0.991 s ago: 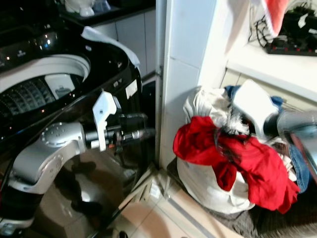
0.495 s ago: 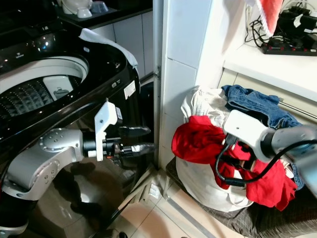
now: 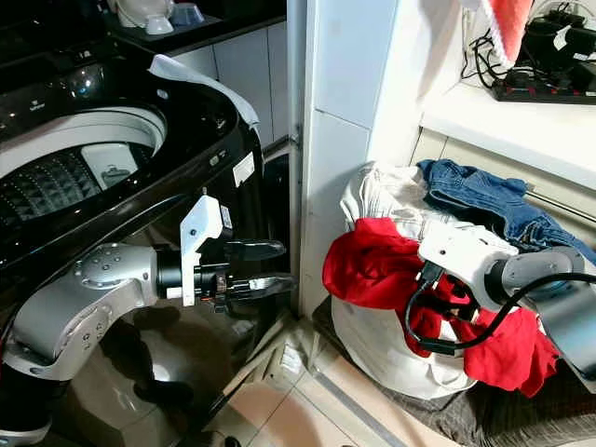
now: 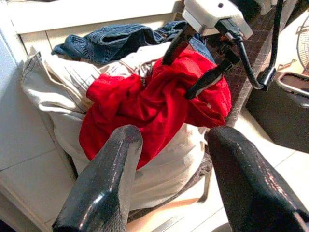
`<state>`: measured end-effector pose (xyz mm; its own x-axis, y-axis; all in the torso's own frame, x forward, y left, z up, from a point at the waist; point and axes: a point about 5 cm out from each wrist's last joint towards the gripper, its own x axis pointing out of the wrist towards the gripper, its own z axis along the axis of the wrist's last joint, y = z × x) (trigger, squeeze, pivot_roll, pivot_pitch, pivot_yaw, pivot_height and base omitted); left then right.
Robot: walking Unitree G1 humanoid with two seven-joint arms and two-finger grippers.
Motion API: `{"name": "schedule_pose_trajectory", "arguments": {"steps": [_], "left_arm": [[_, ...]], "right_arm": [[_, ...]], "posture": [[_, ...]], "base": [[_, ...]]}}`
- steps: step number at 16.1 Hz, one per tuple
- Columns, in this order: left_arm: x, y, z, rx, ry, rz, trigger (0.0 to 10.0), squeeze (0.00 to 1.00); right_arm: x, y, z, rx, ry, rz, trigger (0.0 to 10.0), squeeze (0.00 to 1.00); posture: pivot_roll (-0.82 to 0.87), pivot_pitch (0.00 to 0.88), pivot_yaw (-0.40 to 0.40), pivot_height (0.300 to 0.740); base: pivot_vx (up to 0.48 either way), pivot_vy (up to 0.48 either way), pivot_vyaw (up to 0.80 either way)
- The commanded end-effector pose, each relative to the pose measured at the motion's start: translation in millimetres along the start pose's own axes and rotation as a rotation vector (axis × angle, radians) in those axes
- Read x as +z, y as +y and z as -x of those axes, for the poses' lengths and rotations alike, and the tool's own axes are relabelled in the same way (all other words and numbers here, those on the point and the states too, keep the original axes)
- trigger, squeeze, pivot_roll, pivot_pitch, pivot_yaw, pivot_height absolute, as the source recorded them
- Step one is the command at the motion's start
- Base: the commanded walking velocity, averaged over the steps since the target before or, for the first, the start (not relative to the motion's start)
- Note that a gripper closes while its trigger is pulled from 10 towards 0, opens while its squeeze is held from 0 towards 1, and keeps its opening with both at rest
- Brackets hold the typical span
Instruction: Clothes washing
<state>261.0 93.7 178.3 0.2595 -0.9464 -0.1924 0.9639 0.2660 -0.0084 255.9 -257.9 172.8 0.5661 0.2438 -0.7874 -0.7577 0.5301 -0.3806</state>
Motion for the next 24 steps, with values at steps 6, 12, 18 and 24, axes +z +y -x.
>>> {"name": "schedule_pose_trajectory", "arguments": {"steps": [6,12,18,24], "left_arm": [[1,-4.7,-0.4,-0.022,0.012,-0.023,10.0,0.00],[2,-2.3,-1.4,-0.008,0.009,-0.025,10.0,0.00],[4,3.3,-3.6,0.032,-0.008,-0.044,10.0,0.00],[8,20.1,-2.2,0.181,-0.055,-0.080,10.0,0.00]], "right_arm": [[-7,1.2,-5.9,-0.010,0.028,0.015,0.0,0.00],[-5,-3.1,-5.9,-0.012,0.024,0.016,0.0,0.00],[-3,-10.1,1.9,-0.006,0.001,0.011,0.0,0.00],[18,-15.8,37.9,0.051,-0.178,0.008,0.0,0.00]], "posture": [[-0.01,0.000,0.053,0.740],[0.00,0.000,0.043,0.740],[-0.02,0.000,0.045,0.740],[-0.01,0.000,0.044,0.740]], "base": [[0.000,0.000,0.00],[0.000,0.000,0.00],[0.000,0.000,0.00],[0.000,0.000,0.00]]}}
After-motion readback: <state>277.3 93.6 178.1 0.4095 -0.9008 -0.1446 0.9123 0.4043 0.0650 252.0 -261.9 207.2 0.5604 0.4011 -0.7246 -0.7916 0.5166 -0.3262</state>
